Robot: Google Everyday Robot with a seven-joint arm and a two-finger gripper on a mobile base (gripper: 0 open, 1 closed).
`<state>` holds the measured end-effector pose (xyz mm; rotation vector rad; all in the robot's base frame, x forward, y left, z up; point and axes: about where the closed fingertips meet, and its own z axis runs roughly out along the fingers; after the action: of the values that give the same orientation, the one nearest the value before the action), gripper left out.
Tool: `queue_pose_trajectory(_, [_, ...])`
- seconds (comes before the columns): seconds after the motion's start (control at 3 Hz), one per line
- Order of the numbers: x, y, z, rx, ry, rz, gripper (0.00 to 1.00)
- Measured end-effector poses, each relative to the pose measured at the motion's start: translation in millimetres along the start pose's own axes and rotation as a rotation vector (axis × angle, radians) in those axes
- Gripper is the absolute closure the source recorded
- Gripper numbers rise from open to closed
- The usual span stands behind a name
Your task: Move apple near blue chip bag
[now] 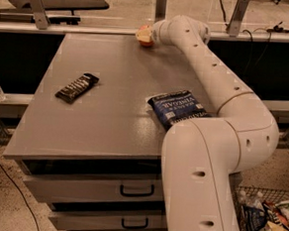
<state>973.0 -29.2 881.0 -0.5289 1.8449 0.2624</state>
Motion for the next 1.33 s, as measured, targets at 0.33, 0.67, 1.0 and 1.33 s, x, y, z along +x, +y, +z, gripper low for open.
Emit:
queue_pose_trajectory(0.33, [5.7, -6.7, -5.1, 0.024, 0.054, 0.002, 0.64])
queue_pose_trajectory(0.67, [4.9, -14.3, -16.4, 0.048, 0.083, -0.001, 0.89])
queue_pose_trajectory(1.0, [-24.7, -15.4, -47.6, 0.037, 0.040, -0.038, 1.00])
queue_pose_trajectory(1.33, [-62.6, -7.7, -108.6, 0.002, -0.030, -0.137, 1.00])
